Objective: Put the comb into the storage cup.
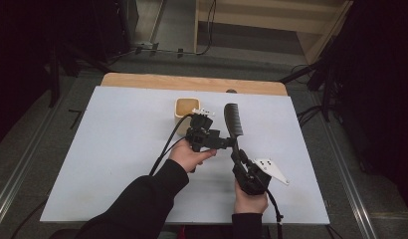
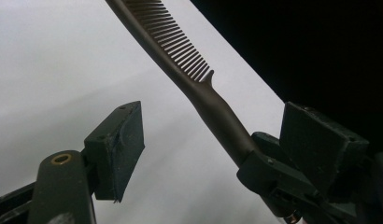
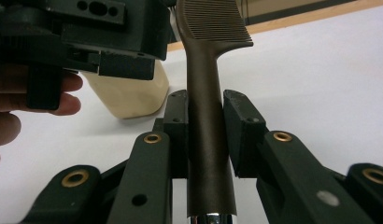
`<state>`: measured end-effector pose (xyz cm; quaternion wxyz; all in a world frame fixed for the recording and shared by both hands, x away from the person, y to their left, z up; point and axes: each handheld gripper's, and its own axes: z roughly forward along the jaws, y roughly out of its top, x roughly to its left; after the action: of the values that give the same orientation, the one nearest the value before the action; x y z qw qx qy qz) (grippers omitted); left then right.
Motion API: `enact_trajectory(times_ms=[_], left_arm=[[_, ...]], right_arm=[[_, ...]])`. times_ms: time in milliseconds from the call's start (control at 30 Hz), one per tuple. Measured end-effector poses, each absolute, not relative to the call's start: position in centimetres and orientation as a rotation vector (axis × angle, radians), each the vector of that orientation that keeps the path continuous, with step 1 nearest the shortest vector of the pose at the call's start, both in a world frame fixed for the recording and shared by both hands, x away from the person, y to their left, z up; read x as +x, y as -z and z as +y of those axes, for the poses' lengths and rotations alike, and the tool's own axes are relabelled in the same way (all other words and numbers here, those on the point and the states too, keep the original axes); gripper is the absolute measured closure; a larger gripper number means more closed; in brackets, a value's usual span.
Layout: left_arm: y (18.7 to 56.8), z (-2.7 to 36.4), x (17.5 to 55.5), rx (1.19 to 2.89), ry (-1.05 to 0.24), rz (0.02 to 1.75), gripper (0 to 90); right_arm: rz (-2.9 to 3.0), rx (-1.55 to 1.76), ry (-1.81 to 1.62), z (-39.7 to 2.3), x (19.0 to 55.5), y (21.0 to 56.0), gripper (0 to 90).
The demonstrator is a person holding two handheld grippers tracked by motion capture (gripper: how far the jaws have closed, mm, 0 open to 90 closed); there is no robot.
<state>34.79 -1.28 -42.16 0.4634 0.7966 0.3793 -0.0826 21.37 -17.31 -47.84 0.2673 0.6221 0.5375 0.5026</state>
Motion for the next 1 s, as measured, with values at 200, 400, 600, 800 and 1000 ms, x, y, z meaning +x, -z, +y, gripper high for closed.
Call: enact_trajectory(times_ms=[200,400,600,800,1000], left_arm=[[42.3,-2.0,35.2,1.963,0.229,0.946,23.4],[42.4,-2.7,35.3,1.968,0.228,0.957,25.0],[42.4,-3.0,35.5,1.950,0.271,0.978,28.7],[42.4,-3.2,35.8,1.929,0.297,1.024,34.6],[42.5,-3.4,35.8,1.934,0.297,1.052,42.4]], right_arm=[[1.420,1.644,-1.345,-16.6,21.4,48.3,70.2],[1.397,1.616,-1.329,-16.3,21.2,48.2,70.2],[1.382,1.617,-1.331,-16.2,21.2,48.1,70.2],[1.376,1.610,-1.341,-16.2,21.1,48.1,70.2],[1.367,1.614,-1.351,-16.1,21.1,48.0,70.2]])
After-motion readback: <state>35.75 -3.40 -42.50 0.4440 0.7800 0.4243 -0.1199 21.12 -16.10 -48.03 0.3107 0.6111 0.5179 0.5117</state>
